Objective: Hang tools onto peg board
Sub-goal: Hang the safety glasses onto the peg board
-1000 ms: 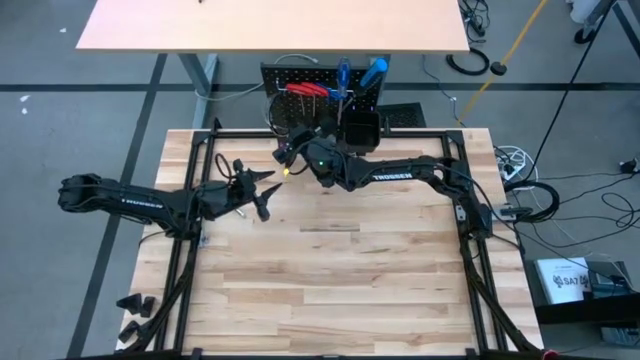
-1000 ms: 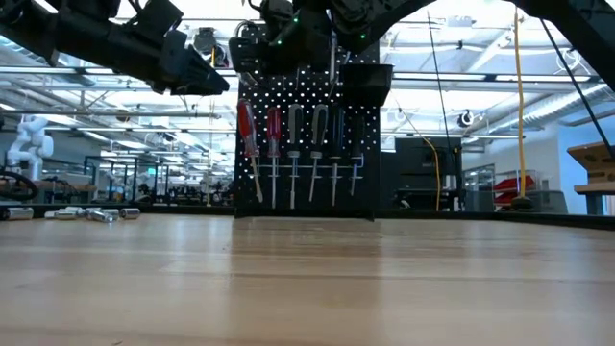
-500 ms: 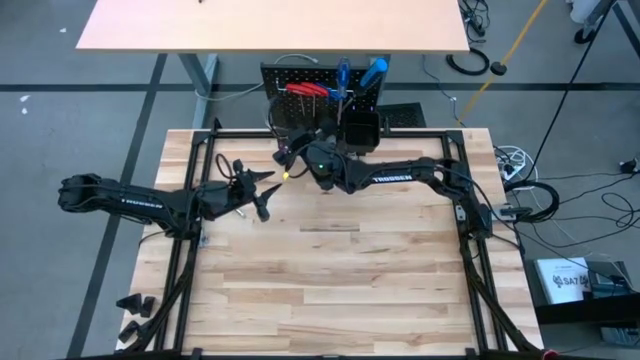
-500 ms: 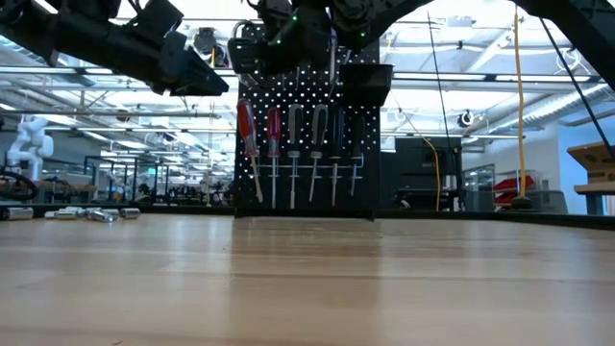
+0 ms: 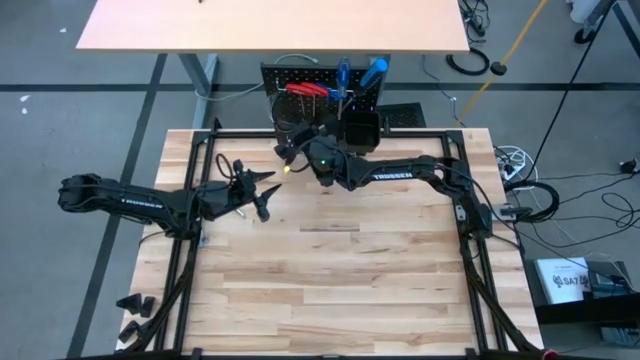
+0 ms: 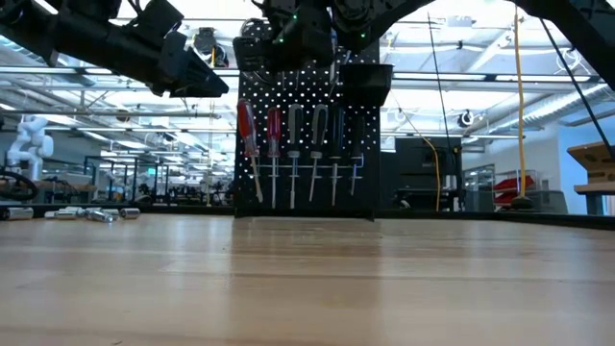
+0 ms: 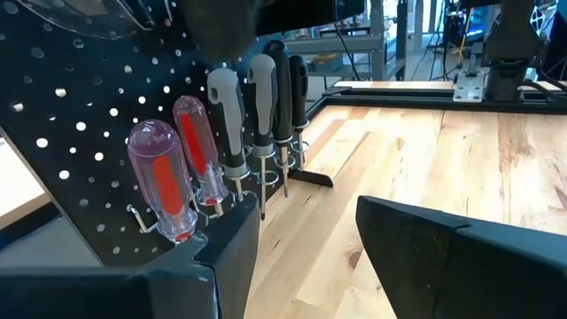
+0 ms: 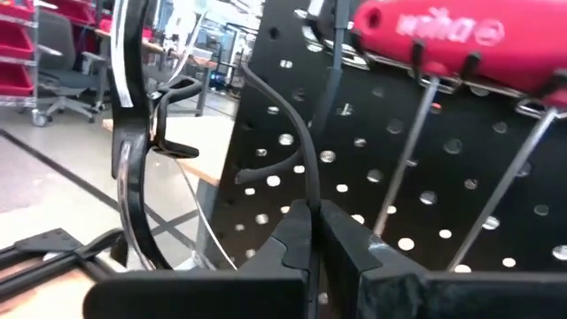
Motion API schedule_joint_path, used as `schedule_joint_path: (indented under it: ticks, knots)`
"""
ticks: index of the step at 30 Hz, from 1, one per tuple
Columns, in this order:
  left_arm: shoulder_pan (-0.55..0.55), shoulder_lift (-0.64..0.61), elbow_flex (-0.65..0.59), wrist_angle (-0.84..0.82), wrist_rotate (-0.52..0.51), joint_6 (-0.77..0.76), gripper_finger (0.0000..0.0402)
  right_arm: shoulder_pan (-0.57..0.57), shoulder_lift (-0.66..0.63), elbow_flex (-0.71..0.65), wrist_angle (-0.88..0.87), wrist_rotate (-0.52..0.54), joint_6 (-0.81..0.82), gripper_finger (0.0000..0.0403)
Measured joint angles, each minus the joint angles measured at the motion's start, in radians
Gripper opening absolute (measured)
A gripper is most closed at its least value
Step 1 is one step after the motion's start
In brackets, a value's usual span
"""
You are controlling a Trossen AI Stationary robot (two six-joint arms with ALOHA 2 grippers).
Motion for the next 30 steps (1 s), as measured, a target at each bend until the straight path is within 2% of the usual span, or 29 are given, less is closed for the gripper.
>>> schedule_joint_path:
  ticks: [11, 16, 30]
  knots:
    - [0.000, 0.000, 0.000, 0.002, 0.000, -0.001, 0.0199, -0.035, 0.000, 0.000, -0.032, -0.033, 0.141, 0.0001]
    - [0.000, 0.000, 0.000, 0.002, 0.000, -0.001, 0.0199, -0.038, 0.000, 0.000, -0.069, -0.080, 0.239, 0.0001]
    - [0.000, 0.000, 0.000, 0.002, 0.013, -0.006, 0.0199, -0.058, 0.000, 0.000, -0.081, -0.079, 0.444, 0.0001]
